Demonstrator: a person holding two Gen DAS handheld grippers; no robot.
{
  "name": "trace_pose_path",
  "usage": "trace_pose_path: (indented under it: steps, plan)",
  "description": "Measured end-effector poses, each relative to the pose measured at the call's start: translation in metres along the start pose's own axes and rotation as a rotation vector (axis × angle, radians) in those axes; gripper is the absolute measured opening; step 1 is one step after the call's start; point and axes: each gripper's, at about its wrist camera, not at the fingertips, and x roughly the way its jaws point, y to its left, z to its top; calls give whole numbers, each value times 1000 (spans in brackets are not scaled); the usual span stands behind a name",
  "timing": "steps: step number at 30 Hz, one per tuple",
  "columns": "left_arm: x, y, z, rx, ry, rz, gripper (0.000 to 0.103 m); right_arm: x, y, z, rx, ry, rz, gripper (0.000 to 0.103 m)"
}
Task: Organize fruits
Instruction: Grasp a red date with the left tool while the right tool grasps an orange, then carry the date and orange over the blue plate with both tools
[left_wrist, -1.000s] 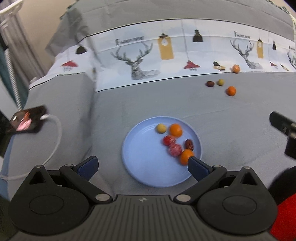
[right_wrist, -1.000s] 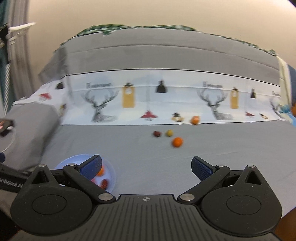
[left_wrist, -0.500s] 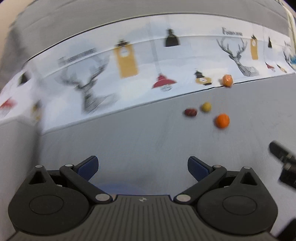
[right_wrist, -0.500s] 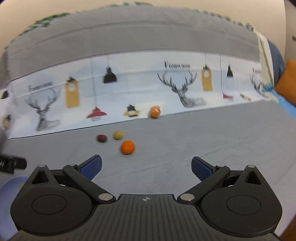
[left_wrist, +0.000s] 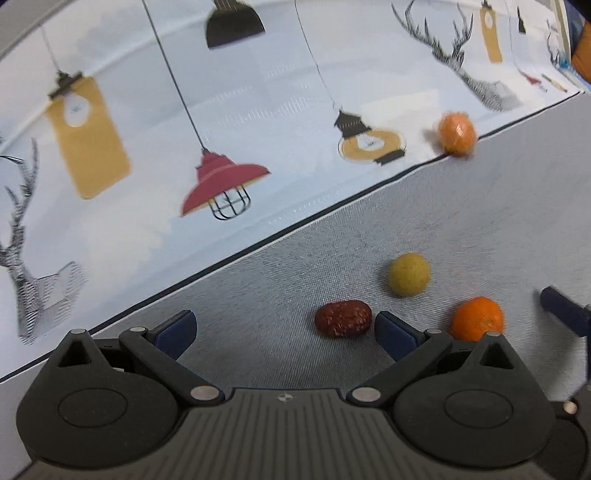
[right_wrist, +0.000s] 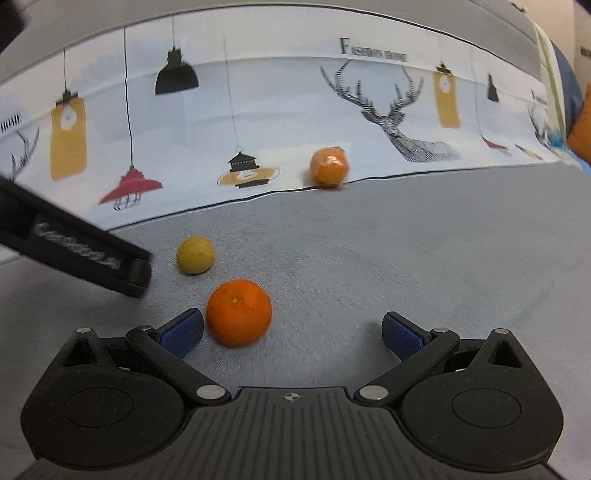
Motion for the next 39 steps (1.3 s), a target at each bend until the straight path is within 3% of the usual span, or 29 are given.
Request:
trace_pose_path:
  steps: [2,7,8,9,10,11,14,18,22,26,33,36,39]
  plan:
    - [4,4,0,-31,-22,-34,103,2,-2,2,11,6,8,102]
    - [5,7,3,-56,9,-54,100,2,-2,1,9,7,6,102]
    - [2,6,3,-55,8,-69,84,1,-3,1,14,11,23,95]
    - [-3,5,3,-52,-3,-109,71,-3,-3,2,5,5,38,70]
    - [-9,2,4,-34,-14,-132,37,-7,0,5,-33,0,60,47]
    - [-13,-1,4,-15,-8,-138,34,-10,1,8,-52,7,52,35]
    - [-21,-2,2,-56,-5,-166,34,-9,-12,10,47,24,63,34]
    - [-55,0,-5,-103,-25,-164,35,-4,-19,8,52,-9,-13,34]
    - [-128,11,-41,-172,-32,-156,35,-15,-20,8,28,-53,-49,34]
    - [-210,28,-102,-211,-26,-98,35,-57,-20,13,18,-76,-39,34]
    - [-313,62,-212,-284,73,92,35,-203,-17,-1,-34,-6,229,35]
    - [-347,71,-253,-328,80,127,35,-269,4,-19,-157,14,329,35]
    - [-377,74,-286,-376,57,141,35,-322,23,-37,-189,100,472,35]
